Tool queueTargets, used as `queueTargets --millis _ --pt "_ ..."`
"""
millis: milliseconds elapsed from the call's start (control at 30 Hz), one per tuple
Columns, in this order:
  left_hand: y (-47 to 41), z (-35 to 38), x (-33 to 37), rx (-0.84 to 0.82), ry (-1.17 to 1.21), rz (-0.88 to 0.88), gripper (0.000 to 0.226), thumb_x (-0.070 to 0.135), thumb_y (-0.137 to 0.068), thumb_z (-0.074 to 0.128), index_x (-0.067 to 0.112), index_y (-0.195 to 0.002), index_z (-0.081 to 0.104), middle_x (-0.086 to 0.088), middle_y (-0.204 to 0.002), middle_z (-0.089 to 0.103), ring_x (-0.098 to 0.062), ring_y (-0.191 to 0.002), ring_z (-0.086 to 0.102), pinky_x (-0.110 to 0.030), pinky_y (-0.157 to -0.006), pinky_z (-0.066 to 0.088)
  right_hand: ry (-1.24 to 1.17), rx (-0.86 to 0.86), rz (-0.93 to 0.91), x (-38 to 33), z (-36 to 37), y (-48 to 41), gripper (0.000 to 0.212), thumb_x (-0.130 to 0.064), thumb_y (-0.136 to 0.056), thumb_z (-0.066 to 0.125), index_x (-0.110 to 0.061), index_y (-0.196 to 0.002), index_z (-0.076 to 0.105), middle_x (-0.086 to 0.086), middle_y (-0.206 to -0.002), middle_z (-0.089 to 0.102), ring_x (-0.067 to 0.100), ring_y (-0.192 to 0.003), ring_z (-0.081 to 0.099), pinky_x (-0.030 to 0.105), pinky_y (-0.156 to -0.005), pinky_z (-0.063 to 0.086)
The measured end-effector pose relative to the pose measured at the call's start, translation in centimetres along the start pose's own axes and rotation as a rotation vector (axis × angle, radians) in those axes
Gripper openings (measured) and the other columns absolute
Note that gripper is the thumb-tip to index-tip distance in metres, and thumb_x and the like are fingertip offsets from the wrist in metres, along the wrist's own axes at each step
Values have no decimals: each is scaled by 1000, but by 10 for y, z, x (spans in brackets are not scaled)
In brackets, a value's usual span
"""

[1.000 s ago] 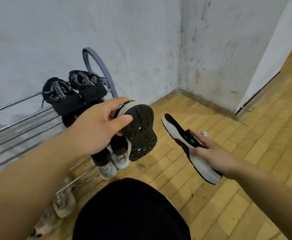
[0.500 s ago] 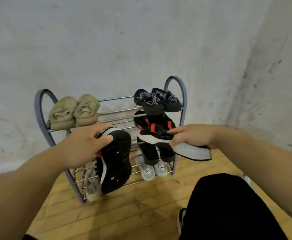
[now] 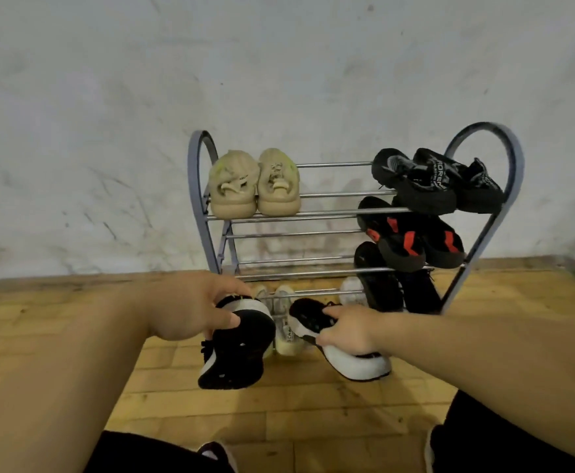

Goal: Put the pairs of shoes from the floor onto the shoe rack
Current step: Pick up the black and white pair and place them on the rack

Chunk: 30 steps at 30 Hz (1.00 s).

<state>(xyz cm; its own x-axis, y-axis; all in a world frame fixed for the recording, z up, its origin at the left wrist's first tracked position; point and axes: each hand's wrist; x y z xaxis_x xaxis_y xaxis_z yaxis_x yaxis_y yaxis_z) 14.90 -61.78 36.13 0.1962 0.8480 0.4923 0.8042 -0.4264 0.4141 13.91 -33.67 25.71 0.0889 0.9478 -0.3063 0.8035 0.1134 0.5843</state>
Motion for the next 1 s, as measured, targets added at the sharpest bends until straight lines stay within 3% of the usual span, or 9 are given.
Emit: queueTargets --millis 133,233,333,400,533,633,733,900,1000 --pt "-7 -10 -25 24 62 6 38 15 -98 70 35 -130 63 15 -109 74 1 -91 72 -16 -74 56 -39 55 -19 -41 24 -59 83 -58 -100 49 -32 -165 4 8 -163 37 32 -125 58 37 -96 53" --pt "-12 -22 -45 55 90 -33 38 16 -96 72 46 -119 64 21 -103 75 1 -97 70 -11 -72 52 -104 138 39 -66 39 -102 82 -60 -98 45 -39 -163 -1 14 -160 36 35 -120 58 36 -86 53" --pt "-19 -31 -67 78 49 -57 38 23 -96 73 52 -115 61 24 -106 73 0 -99 69 -17 -83 49 -170 206 105 -88 53 -148 82 -68 -92 42 -45 -160 2 19 -153 40 40 -122 55 48 -96 54" --pt "-21 -34 -79 86 50 -73 39 21 -96 72 56 -108 59 31 -101 71 8 -99 64 -7 -77 44 -205 269 138 -104 60 -177 78 -72 -88 39 -46 -157 11 19 -147 45 44 -122 54 53 -98 52" --pt "-29 -37 -102 87 52 -83 41 24 -96 71 60 -106 55 32 -107 64 6 -106 61 -7 -79 39 -236 379 189 -130 69 -218 78 -72 -92 35 -46 -160 5 16 -157 35 42 -141 37 55 -112 40" --pt "-35 -35 -111 84 77 -111 39 25 -96 71 52 -121 58 27 -113 63 -1 -110 61 -13 -85 41 -270 342 161 -135 76 -252 88 -80 -83 22 -43 -160 5 14 -164 30 42 -147 31 58 -113 36" --pt "-39 -34 -111 62 115 -118 39 24 -96 71 50 -121 59 20 -114 68 -1 -107 62 -10 -85 42 -224 310 166 -138 75 -255 82 -75 -92 27 -39 -162 6 14 -163 30 44 -148 24 58 -115 32" --pt "-44 -35 -102 25 129 -94 39 24 -97 70 46 -128 60 19 -114 69 -1 -105 63 -14 -81 44 -86 288 55 -125 69 -207 81 -71 -96 26 -34 -163 -1 14 -164 26 38 -150 22 55 -119 27" --pt "-39 -34 -95 22 148 -73 40 25 -96 72 48 -126 60 23 -112 68 3 -106 63 -14 -84 44 43 139 -106 -92 65 -159 81 -71 -94 28 -32 -163 7 7 -167 22 34 -152 23 49 -121 26"
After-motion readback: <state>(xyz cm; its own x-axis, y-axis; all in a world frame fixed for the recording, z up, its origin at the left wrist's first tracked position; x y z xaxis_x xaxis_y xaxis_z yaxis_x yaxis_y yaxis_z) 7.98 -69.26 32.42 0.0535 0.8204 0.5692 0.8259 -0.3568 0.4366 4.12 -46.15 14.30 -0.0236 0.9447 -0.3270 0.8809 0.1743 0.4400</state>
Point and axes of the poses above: each hand's wrist, its own y-axis away from the middle knuckle, its own z-axis out of the palm, x = y × z
